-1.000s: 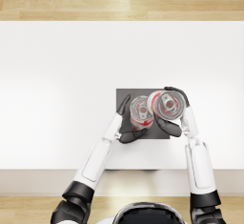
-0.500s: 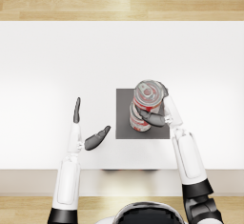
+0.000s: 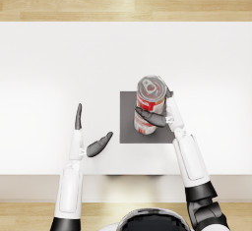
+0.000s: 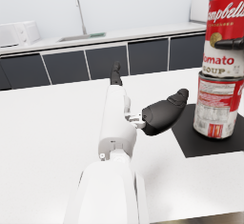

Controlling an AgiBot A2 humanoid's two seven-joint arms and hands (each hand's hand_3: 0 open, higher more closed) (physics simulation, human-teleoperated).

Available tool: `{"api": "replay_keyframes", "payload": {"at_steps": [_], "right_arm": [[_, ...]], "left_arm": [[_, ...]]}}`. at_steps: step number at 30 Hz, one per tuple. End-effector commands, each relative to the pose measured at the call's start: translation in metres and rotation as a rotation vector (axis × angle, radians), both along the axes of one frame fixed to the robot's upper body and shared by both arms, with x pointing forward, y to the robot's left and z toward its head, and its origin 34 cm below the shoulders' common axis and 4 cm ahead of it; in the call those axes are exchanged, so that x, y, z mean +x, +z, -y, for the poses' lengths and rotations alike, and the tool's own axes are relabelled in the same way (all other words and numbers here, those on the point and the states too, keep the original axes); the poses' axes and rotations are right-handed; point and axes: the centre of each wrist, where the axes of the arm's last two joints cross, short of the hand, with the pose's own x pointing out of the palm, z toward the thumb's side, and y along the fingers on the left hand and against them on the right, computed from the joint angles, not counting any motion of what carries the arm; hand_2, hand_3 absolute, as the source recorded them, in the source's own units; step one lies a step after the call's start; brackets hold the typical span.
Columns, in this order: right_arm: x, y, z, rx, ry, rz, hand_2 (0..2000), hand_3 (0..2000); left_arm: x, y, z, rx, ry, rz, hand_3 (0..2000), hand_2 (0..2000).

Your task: Pick up the red can on the left and place it in the middle, then pick up the red can on the right and place it on top of the can in the middle

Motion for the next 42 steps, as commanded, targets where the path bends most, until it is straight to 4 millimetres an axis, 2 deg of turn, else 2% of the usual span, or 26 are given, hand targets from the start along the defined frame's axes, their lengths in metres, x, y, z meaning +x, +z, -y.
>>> {"api": "replay_keyframes", "payload": {"at_steps": [1,7,17,22,27,28,32,34,36,40,41,42], "right_arm": [[-0.004,0.011,0.001,0.015,0.001,0.039,0,0],[-0.012,0.013,0.001,0.024,0.006,0.050,0,0],[-0.034,0.030,0.000,0.058,0.017,0.138,0,0],[-0.043,0.050,0.006,0.096,0.004,0.219,0,0],[-0.054,0.081,0.014,0.151,-0.015,0.337,0,0],[-0.058,0.087,0.016,0.107,0.001,0.373,0,0],[-0.073,0.113,0.033,0.202,-0.065,0.484,0,0],[-0.073,0.116,0.047,0.222,-0.117,0.508,0,0],[-0.072,0.116,0.068,0.263,-0.195,0.619,0,0],[-0.068,0.099,0.090,0.297,-0.293,0.697,0,0],[-0.069,0.103,0.075,0.291,-0.234,0.721,0,0],[-0.069,0.100,0.080,0.295,-0.252,0.723,0,0]], "left_arm": [[0.003,0.004,0.003,-0.004,-0.007,0.014,0,0],[0.002,0.006,0.003,-0.013,-0.002,0.022,0,0],[0.001,0.014,0.005,-0.028,-0.001,0.054,0,0],[0.000,0.030,0.006,-0.039,-0.001,0.116,0,0],[0.001,0.044,0.005,-0.050,0.006,0.166,0,0],[0.000,0.048,0.004,-0.052,0.010,0.182,0,0],[0.005,0.080,-0.010,-0.060,0.062,0.303,0,0],[0.006,0.095,-0.016,-0.058,0.080,0.355,0,0],[0.007,0.108,-0.027,-0.052,0.117,0.403,0,0],[0.009,0.105,-0.035,-0.063,0.151,0.390,0,0],[0.011,0.101,-0.036,-0.065,0.155,0.373,0,0],[0.012,0.094,-0.037,-0.067,0.160,0.346,0,0]]}}
